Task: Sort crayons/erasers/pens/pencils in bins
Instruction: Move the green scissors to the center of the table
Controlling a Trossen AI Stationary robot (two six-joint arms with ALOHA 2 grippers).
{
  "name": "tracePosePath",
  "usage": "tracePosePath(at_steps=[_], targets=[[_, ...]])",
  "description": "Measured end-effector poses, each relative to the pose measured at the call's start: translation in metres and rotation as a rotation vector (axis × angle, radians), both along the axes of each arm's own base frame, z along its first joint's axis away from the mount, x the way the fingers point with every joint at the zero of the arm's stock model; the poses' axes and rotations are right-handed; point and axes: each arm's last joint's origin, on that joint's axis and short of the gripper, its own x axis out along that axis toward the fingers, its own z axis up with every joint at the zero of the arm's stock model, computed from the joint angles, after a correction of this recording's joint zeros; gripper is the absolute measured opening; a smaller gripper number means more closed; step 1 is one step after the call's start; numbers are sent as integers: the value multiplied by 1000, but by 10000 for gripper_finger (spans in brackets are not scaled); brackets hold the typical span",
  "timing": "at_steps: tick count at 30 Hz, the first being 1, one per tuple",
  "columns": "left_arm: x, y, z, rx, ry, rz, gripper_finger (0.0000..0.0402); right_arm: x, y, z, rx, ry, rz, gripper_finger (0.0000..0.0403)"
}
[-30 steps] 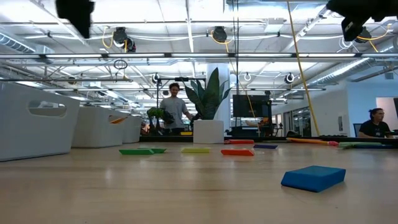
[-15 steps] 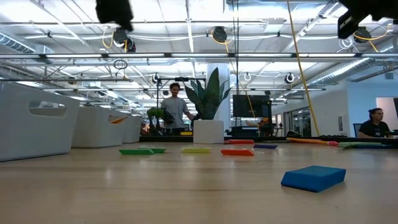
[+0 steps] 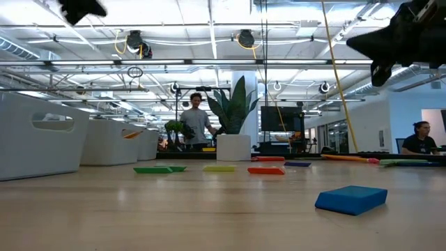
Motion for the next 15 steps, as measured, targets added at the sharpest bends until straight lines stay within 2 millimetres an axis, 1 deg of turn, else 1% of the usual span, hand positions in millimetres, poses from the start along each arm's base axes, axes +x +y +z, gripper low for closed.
tracePosePath(at_steps=[3, 5, 7, 9, 12, 15], targets=[[-32, 8, -8, 78, 19, 37, 27, 0, 0, -3, -24, 32, -1, 1], [-48, 11, -10, 35, -17, 61, 28, 1, 0, -6, -37, 59, 0, 1], [-60, 13, -14, 39, -54, 63, 28, 1, 0, -6, -43, 65, 1, 2], [-65, 14, -19, 82, -73, 42, 28, 1, 0, -8, -50, 85, 0, 2], [-68, 14, -25, 189, -119, -19, 28, 1, 0, -7, -42, 74, 1, 2], [-66, 13, -24, 178, -225, -64, 28, 1, 0, -7, -42, 77, 0, 2]])
